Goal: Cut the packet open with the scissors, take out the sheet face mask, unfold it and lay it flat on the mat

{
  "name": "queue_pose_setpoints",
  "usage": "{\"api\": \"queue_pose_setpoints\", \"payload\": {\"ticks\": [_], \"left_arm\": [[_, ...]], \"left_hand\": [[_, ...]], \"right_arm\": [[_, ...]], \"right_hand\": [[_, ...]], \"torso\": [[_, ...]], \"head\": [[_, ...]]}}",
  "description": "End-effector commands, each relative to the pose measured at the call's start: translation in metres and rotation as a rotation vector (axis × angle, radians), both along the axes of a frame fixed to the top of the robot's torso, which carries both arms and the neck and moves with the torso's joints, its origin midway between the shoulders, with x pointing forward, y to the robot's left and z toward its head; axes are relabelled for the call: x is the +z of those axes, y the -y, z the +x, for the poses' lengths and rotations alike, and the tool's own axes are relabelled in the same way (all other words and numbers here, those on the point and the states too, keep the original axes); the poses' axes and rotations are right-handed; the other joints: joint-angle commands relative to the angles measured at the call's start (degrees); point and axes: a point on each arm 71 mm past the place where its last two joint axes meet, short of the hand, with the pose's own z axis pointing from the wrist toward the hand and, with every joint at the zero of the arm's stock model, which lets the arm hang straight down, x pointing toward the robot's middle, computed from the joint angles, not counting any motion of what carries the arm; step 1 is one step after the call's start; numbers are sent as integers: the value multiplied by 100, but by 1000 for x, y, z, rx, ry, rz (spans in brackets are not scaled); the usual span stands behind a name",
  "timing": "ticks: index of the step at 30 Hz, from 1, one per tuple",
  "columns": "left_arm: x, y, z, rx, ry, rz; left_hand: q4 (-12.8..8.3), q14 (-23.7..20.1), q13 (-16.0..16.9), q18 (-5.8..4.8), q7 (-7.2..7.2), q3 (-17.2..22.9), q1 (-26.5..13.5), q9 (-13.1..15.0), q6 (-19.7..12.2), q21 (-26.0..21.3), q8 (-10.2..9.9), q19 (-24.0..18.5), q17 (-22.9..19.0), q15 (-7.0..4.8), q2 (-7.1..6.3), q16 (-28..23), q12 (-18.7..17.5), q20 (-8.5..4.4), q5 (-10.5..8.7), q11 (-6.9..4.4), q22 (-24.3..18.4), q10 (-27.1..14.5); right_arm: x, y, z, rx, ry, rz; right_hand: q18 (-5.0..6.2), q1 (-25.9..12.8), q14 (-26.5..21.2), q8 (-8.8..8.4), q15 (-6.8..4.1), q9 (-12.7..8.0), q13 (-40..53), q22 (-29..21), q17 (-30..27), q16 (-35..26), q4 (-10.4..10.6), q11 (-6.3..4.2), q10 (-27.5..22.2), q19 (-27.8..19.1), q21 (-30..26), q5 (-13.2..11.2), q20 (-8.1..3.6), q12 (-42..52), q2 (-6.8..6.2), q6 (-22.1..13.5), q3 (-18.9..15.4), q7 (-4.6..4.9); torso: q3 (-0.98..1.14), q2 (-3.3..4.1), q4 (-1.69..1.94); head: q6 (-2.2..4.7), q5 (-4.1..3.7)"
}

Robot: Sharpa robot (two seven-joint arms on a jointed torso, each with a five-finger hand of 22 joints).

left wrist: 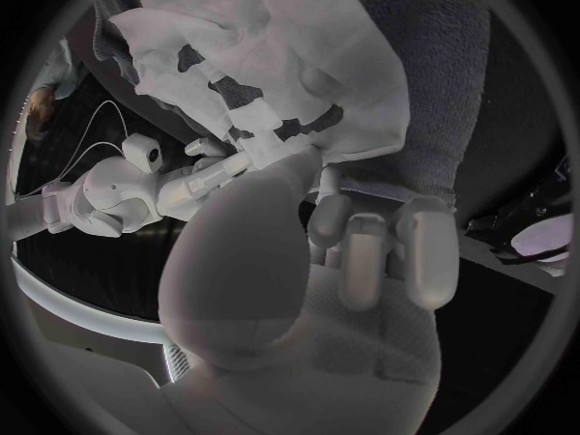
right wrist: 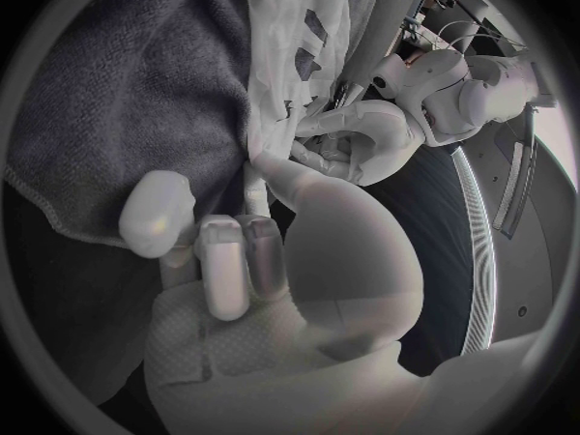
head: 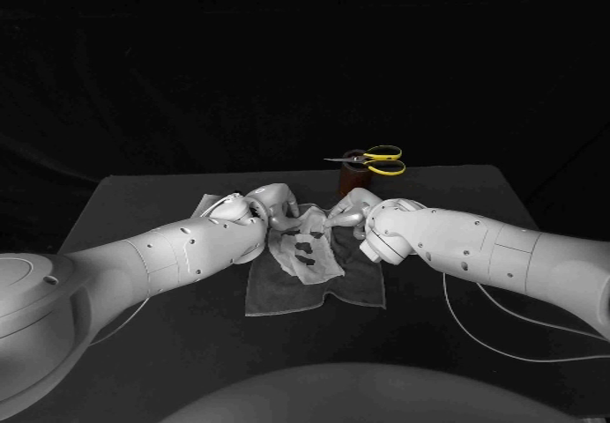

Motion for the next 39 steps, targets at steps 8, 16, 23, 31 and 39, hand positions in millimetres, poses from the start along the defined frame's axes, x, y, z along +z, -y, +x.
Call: {"api": "queue_pose_setpoints", "payload": {"ticks": [8, 16, 23, 31, 39], "left_arm": [[-9, 6, -6, -62, -22, 64], [-7, 9, -7, -88, 18, 76], [-4, 9, -6, -92, 55, 55], [1, 4, -5, -66, 105, 6], [4, -2, -3, -33, 145, -36]], "left_hand": [[-362, 586, 193, -10, -33, 1174, 47, -88, 270, 38, 5, 89, 1506, -12, 212, 21, 98, -12, 7, -65, 807, 156], [-588, 586, 315, -17, -85, 1601, -157, -44, 371, 68, 154, 103, 1506, -46, 254, 21, 160, -38, 6, -106, 832, 241], [-675, 586, 392, -30, -131, 1761, -353, 15, 413, 113, 299, 131, 1506, -79, 306, 21, 200, -66, 4, -145, 870, 306], [-780, 586, 481, -51, -190, 1989, -617, 139, 417, 187, 557, 181, 1506, -130, 339, 21, 237, -112, 5, -201, 932, 402], [-866, 586, 545, -74, -239, 2159, -822, 300, 394, 261, 809, 233, 1506, -172, 299, 21, 256, -151, 4, -247, 995, 496]], "right_arm": [[1, 1, 1, -2, 8, -6], [1, 2, 1, -4, 7, -7], [1, 2, 2, -6, 8, -8], [1, 3, 2, -7, 8, -8], [1, 4, 2, -8, 10, -9]], "right_hand": [[26, -10, 598, 25, -35, 235, 1510, 783, 1504, 19, -9, -36, 594, -2, 13, 14, -47, 27, 42, 41, 34, -2], [26, -10, 598, 25, -35, 235, 1510, 783, 1504, 19, -9, -36, 594, -2, 13, 14, -47, 27, 42, 41, 34, -2], [26, -17, 598, 32, -35, 240, 1510, 782, 1504, 19, -13, -37, 594, -3, 11, 14, -48, 27, 42, 40, 45, -3], [25, -22, 598, 36, -36, 243, 1510, 783, 1504, 19, -15, -37, 594, -2, 17, 14, -48, 27, 41, 40, 49, -3], [26, -26, 598, 40, -36, 246, 1510, 783, 1504, 19, -16, -38, 594, -2, 14, 14, -48, 27, 40, 39, 54, -4]], "torso": [[-2, 2, -3], [-3, -1, 1], [-1, 1, 1], [-3, 0, 4], [-7, 3, -1]], "head": [[-1, -12], [-1, -17], [-1, -9], [-1, -7], [-1, -8]]}}
